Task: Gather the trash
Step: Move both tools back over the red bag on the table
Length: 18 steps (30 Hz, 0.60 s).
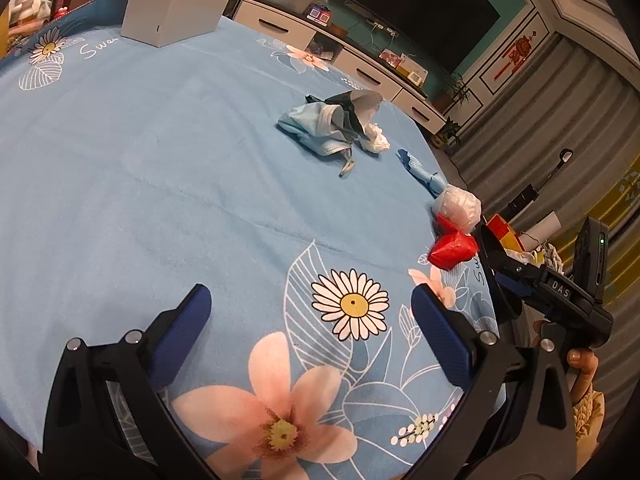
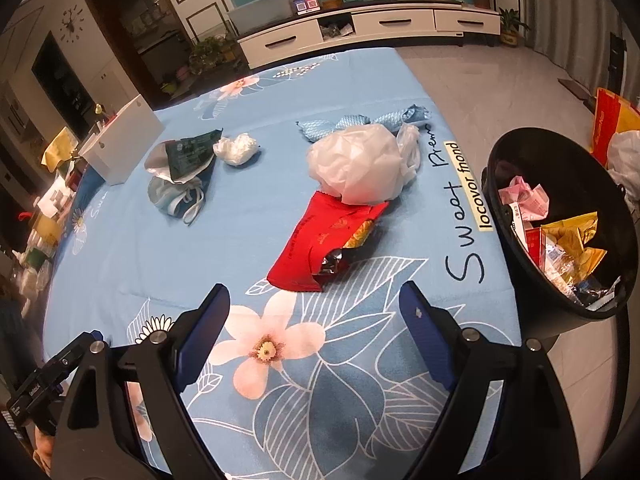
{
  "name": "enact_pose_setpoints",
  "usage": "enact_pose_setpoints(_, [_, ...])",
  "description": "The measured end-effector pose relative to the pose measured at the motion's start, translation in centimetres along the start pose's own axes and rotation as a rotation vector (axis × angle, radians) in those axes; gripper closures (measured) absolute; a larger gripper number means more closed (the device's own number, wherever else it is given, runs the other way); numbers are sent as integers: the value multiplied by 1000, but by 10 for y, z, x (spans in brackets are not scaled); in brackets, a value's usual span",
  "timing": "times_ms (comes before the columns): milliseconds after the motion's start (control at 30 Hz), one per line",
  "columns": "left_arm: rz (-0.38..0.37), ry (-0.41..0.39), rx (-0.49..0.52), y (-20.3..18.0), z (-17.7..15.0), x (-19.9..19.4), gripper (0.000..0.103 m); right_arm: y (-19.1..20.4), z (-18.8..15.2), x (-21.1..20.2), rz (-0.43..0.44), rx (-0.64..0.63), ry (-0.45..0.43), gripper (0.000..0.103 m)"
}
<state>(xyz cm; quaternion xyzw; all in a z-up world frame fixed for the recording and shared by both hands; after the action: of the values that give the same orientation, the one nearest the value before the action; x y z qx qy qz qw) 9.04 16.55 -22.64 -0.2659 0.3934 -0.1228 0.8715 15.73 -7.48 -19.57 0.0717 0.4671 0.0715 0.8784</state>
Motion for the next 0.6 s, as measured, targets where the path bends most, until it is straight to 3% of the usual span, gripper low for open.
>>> enact_pose_setpoints(600, [5, 31, 32, -8, 6, 17, 3, 8, 16, 27, -24, -5, -22, 18])
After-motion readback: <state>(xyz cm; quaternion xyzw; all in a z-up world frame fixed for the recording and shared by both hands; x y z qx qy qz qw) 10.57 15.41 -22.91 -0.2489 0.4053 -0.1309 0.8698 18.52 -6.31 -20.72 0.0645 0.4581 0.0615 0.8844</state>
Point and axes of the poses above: each gripper's, at about its wrist camera, not at the fingertips, and x roughly the way its jaws point, y to its left, z to its top, the point moved 10 cm from there along x, roughly the way its jaws point, and after that the axes turned 7 degrees about -z, right-handed, at the moved point
